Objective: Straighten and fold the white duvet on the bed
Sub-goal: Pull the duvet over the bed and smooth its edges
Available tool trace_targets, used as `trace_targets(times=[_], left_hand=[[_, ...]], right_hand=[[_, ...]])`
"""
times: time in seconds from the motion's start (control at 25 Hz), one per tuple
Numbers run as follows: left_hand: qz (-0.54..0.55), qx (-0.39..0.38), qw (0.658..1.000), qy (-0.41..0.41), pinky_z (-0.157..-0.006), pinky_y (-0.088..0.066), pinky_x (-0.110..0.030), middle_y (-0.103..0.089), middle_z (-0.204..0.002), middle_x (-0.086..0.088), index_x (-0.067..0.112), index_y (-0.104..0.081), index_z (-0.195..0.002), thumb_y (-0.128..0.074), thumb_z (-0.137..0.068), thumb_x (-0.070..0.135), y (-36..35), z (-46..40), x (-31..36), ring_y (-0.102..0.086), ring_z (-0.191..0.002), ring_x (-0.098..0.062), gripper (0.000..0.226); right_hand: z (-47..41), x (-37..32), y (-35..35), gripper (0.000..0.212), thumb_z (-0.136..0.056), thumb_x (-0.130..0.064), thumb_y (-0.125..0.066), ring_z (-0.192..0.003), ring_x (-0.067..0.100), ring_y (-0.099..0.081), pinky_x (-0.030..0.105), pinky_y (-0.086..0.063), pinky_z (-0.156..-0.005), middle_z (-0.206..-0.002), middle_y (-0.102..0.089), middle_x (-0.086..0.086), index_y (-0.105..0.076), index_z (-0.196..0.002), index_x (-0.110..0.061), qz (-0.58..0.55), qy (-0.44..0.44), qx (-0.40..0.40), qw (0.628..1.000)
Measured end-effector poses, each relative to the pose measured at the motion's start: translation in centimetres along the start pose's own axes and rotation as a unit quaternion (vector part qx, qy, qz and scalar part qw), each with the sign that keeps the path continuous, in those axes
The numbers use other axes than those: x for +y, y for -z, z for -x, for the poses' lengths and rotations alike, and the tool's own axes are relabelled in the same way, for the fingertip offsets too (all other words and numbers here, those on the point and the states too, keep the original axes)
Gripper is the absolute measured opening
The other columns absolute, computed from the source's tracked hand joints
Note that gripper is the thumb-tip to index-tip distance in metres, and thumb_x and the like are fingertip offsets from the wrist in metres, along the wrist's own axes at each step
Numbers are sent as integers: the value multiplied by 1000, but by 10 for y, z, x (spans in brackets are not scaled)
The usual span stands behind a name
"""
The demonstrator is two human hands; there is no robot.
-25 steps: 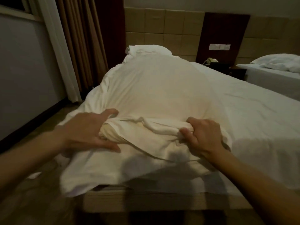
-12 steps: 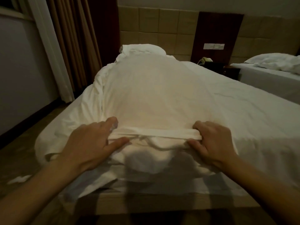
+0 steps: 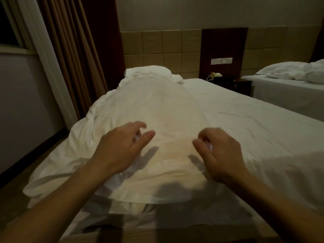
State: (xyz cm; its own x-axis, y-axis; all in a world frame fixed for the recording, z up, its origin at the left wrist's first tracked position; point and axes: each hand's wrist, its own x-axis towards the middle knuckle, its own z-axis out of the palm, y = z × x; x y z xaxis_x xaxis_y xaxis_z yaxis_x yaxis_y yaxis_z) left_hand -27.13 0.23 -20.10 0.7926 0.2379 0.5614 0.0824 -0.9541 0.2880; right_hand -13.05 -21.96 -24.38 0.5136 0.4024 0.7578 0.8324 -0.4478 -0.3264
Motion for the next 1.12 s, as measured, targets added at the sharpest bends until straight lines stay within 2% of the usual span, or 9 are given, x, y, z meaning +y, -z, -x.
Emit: trace_targets(times=[0.04, 0.12, 0.2, 0.28, 0.6, 0.72, 0.84, 0.96, 1.12], left_hand=[[-33, 38, 999, 0, -95, -47, -35, -63, -126, 6, 32, -55, -133, -14, -83, 82, -4, -13, 3, -60, -110, -11, 81], [-131, 8, 990, 42, -115, -25, -42, -32, -158, 6, 33, -29, -152, -5, -84, 82, -23, -26, -6, -32, -143, -19, 88], [-188, -106, 972, 93, -122, -2, -46, 3, -166, 4, 31, 4, -157, 19, -70, 87, -52, -17, -26, 0, -152, -20, 104], [-184, -167, 962, 115, -122, 6, -45, 14, -165, 2, 30, 16, -154, 27, -61, 86, -66, -7, -39, 10, -152, -19, 109], [-203, -138, 967, 70, -122, 5, -46, 5, -166, 3, 34, 12, -155, 12, -78, 84, -11, 59, -58, 3, -152, -17, 92], [-185, -121, 975, -6, -123, -1, -45, -7, -165, 2, 32, 3, -157, -3, -83, 86, -10, 98, -53, -10, -152, -16, 91], [-130, -44, 989, -62, -119, -17, -56, -25, -161, -7, 22, -10, -157, -25, -89, 79, -21, 128, -45, -25, -148, -23, 90], [-105, 42, 993, -39, -117, -19, -58, -32, -157, -12, 14, -22, -154, -36, -89, 73, -41, 164, -43, -28, -146, -26, 89], [-166, 47, 985, -18, -119, -13, -58, -32, -157, -16, 8, -34, -151, -31, -88, 77, -59, 170, -55, -30, -146, -29, 93]], right_hand=[[-12, -1, -3, 84, -89, -82, -13, -109, 20, -58, 37, -45, -90, -121, -65, 5, -64, -119, -23, 8, -13, -11, 1000], [-26, 2, -20, 95, -85, -84, -4, -151, 23, -18, 48, -20, -122, -166, -19, -1, -24, -158, -27, 75, -42, -128, 988], [-21, 9, -45, 106, -74, -89, 10, -155, 20, 6, 53, -3, -125, -169, 6, -5, 3, -161, -28, 115, -58, -227, 965], [-14, 16, -56, 114, -67, -91, 19, -155, 19, 8, 53, -1, -125, -169, 8, -5, 7, -160, -28, 112, -72, -247, 960], [7, -18, -39, 110, -76, -90, 9, -155, 21, 2, 56, -1, -123, -170, -2, 2, -3, -162, -21, 79, 2, -195, 978], [42, -33, -41, 108, -87, -86, -15, -153, 30, -18, 62, -12, -120, -164, -24, 15, -23, -158, -4, 13, 82, -144, 986], [83, -51, -45, 98, -97, -71, -31, -147, 40, -32, 66, -24, -116, -155, -37, 26, -36, -147, 13, -62, 178, -82, 979], [120, -59, -58, 90, -97, -66, -35, -147, 40, -32, 66, -26, -115, -154, -39, 23, -41, -144, 10, -97, 196, -76, 973], [122, -54, -79, 93, -94, -70, -34, -151, 38, -24, 65, -18, -118, -158, -34, 20, -42, -146, 7, -23, 169, -77, 982]])
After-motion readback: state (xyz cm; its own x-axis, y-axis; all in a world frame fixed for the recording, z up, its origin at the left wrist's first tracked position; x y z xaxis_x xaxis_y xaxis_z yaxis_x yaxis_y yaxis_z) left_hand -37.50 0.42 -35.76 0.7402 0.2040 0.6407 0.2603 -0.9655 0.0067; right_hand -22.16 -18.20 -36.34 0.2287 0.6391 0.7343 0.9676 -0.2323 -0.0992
